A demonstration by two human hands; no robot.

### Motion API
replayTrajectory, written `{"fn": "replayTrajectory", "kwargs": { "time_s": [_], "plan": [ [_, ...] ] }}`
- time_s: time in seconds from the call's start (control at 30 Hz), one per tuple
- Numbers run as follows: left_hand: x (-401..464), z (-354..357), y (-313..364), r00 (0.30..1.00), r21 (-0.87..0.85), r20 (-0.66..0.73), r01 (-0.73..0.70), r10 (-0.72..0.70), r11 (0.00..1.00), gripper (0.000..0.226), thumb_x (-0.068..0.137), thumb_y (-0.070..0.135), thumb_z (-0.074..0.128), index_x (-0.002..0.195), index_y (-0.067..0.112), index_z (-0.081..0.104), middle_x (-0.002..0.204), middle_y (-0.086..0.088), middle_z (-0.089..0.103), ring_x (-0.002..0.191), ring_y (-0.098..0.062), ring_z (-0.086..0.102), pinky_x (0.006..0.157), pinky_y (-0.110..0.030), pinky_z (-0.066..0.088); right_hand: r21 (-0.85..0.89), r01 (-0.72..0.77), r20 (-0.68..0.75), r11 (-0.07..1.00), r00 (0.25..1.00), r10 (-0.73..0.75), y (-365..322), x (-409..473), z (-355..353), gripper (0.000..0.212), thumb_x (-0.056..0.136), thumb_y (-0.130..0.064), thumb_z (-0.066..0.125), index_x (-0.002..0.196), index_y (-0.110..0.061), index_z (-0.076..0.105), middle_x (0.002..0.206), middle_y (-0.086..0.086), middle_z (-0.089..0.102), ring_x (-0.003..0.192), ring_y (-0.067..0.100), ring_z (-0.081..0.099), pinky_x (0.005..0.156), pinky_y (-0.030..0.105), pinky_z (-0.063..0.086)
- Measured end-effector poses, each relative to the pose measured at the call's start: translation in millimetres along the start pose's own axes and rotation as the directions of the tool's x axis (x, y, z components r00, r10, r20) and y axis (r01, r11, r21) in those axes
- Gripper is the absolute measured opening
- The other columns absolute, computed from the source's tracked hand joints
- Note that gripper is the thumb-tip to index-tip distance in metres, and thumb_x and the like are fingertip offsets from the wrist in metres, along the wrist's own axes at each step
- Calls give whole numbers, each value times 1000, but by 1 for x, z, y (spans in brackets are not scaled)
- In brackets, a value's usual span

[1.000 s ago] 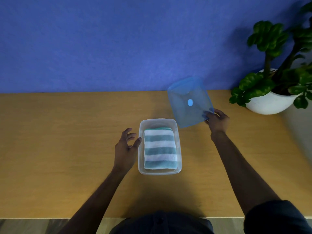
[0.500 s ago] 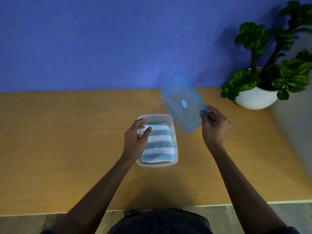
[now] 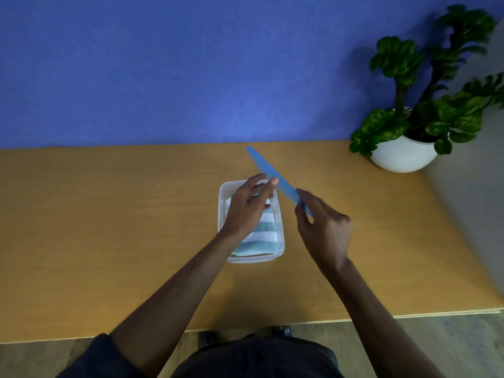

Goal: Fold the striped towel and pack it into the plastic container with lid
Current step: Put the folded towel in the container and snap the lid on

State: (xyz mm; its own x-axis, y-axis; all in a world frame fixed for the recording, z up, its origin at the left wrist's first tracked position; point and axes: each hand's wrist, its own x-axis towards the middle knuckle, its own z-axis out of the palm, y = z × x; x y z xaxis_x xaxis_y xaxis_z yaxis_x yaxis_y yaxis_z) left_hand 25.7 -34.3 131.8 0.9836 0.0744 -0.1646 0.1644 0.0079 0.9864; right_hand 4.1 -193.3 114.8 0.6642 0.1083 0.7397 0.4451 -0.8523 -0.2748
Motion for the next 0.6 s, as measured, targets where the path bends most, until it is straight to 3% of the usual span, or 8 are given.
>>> {"fn": "replayTrajectory", "kwargs": {
  "time_s": [0.07, 0.13, 0.27, 0.4, 0.5, 0.6],
  "plan": [
    [-2, 4, 2, 1000, -51, 16, 15, -14, 999, 41, 86, 39, 65, 117, 12, 61, 103, -10, 73, 98, -17, 70, 85, -36, 57, -26, 77, 3, 997, 997, -77, -8, -8, 2, 21, 83, -6, 67, 103, -11, 74, 101, 0, 77, 62, 13, 71, 46, 20, 46],
    [-6, 6, 4, 999, -126, 9, 46, -45, 991, 31, 88, 21, 65, 114, 5, 60, 97, -13, 73, 89, -16, 71, 78, -31, 58, -50, 114, 10, 992, 993, -114, -16, -16, 5, 21, 82, -7, 71, 102, -13, 76, 102, 0, 77, 71, 13, 73, 46, 24, 51],
    [-13, 0, -1, 995, -195, -12, 96, -100, 976, 27, 89, 3, 58, 115, 1, 60, 87, -4, 72, 75, -9, 71, 65, -21, 55, -48, 144, 88, 988, 986, -139, -23, -30, 9, 21, 84, -13, 71, 104, -15, 75, 107, -1, 76, 87, 13, 73, 54, 31, 57],
    [-21, -11, -7, 992, -201, -10, 122, -127, 972, 27, 88, 0, 55, 113, 6, 64, 83, 3, 75, 78, -14, 72, 65, -25, 56, 64, 114, 198, 991, 972, -124, -23, -39, 6, 34, 89, -42, 67, 109, -16, 74, 116, -2, 72, 99, 12, 71, 74, 29, 58],
    [-27, -22, -12, 988, -236, 28, 153, -151, 960, 34, 88, -5, 51, 118, 7, 62, 97, -6, 75, 86, -25, 73, 75, -31, 59, 196, -127, 342, 972, 938, 53, -12, -42, 4, 53, 90, -54, 57, 125, -15, 63, 134, 2, 62, 119, 15, 61, 92, 34, 53],
    [-33, -34, -20, 985, -243, 76, 166, -152, 956, 39, 88, -6, 50, 122, 9, 60, 113, -16, 70, 97, -34, 71, 78, -31, 58, 216, -485, 464, 847, 815, 347, 6, -45, 11, 67, 91, -59, 48, 144, -18, 42, 152, 2, 41, 138, 15, 40, 107, 32, 40]
  ]
}}
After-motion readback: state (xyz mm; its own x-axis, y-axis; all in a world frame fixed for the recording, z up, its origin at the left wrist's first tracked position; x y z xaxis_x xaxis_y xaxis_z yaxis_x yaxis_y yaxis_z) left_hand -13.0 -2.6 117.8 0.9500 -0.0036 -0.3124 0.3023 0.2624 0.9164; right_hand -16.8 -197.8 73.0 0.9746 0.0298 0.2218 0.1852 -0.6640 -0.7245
